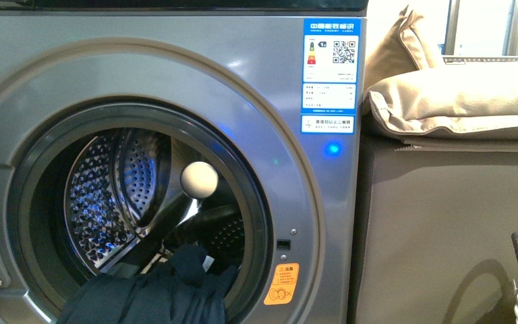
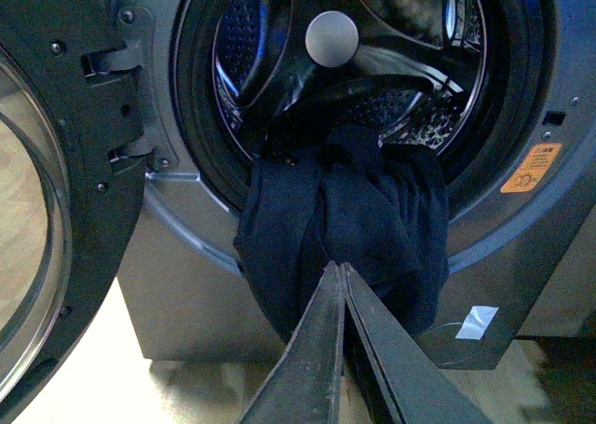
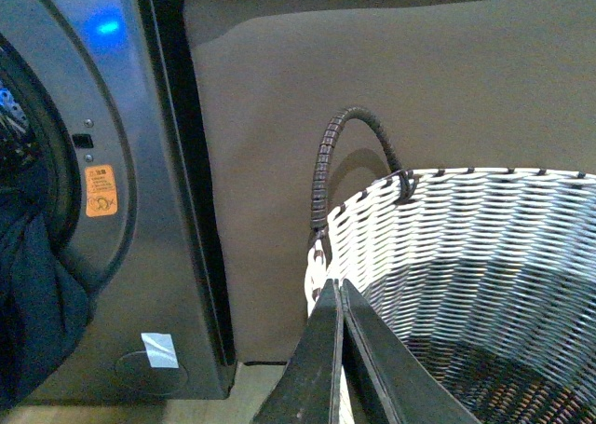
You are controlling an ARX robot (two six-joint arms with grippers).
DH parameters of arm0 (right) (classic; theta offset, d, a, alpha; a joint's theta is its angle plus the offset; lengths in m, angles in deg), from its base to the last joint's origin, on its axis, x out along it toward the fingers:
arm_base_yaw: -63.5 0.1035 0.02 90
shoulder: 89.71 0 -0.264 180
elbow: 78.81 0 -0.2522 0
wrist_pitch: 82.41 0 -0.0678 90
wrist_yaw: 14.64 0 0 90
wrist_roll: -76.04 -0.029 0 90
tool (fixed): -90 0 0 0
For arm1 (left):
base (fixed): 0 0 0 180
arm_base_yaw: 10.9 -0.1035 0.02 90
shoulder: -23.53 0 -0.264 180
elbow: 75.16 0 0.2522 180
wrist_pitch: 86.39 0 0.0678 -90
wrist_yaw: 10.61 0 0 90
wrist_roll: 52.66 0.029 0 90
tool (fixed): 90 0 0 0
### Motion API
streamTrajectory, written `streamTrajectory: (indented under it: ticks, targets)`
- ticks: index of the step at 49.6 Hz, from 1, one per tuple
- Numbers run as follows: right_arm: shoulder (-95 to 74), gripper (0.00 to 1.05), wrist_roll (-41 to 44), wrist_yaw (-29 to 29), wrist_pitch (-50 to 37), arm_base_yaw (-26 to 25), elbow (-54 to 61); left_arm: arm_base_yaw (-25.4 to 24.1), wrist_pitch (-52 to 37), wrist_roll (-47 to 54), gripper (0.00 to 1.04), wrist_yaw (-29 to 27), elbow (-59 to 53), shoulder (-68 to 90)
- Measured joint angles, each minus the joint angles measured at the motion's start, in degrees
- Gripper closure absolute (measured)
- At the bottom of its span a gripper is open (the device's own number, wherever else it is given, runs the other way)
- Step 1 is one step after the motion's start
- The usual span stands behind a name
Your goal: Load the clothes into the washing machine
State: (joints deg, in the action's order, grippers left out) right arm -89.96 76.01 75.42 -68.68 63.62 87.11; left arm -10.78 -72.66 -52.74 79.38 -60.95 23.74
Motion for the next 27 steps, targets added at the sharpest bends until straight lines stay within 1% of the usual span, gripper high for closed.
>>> streamTrajectory:
  ticks: [1, 2, 4, 5, 8, 11, 15, 16, 18, 19, 25, 26, 27]
  targets:
    - [0.0, 1.02, 0.0, 0.0, 0.0, 0.0, 0.0, 0.0, 0.0, 0.0, 1.01, 0.0, 0.0, 0.0]
    - [0.0, 1.02, 0.0, 0.0, 0.0, 0.0, 0.0, 0.0, 0.0, 0.0, 0.99, 0.0, 0.0, 0.0]
    - [0.0, 1.02, 0.0, 0.0, 0.0, 0.0, 0.0, 0.0, 0.0, 0.0, 0.92, 0.0, 0.0, 0.0]
    - [0.0, 0.99, 0.0, 0.0, 0.0, 0.0, 0.0, 0.0, 0.0, 0.0, 0.88, 0.0, 0.0, 0.0]
    - [0.0, 0.89, 0.0, 0.0, 0.0, 0.0, 0.0, 0.0, 0.0, 0.0, 0.77, 0.0, 0.0, 0.0]
    - [0.0, 0.73, 0.0, 0.0, 0.0, 0.0, 0.0, 0.0, 0.0, 0.0, 0.61, 0.0, 0.0, 0.0]
    - [0.0, 0.61, 0.0, 0.0, 0.0, 0.0, 0.0, 0.0, 0.0, 0.0, 0.47, 0.0, 0.0, 0.0]
    - [0.0, 0.55, 0.0, 0.0, 0.0, 0.0, 0.0, 0.0, 0.0, 0.0, 0.43, 0.0, 0.0, 0.0]
    - [0.0, 0.45, 0.0, 0.0, 0.0, 0.0, 0.0, 0.0, 0.0, 0.0, 0.33, 0.0, 0.0, 0.0]
    - [0.0, 0.43, 0.0, 0.0, 0.0, 0.0, 0.0, 0.0, 0.0, 0.0, 0.29, 0.0, 0.0, 0.0]
    - [0.0, 0.22, 0.0, 0.0, 0.0, 0.0, 0.0, 0.0, 0.0, 0.0, 0.08, 0.0, 0.0, 0.0]
    - [0.0, 0.19, 0.0, 0.0, 0.0, 0.0, 0.0, 0.0, 0.0, 0.0, 0.05, 0.0, 0.0, 0.0]
    - [0.0, 0.15, 0.0, 0.0, 0.0, 0.0, 0.0, 0.0, 0.0, 0.0, 0.05, 0.0, 0.0, 0.0]
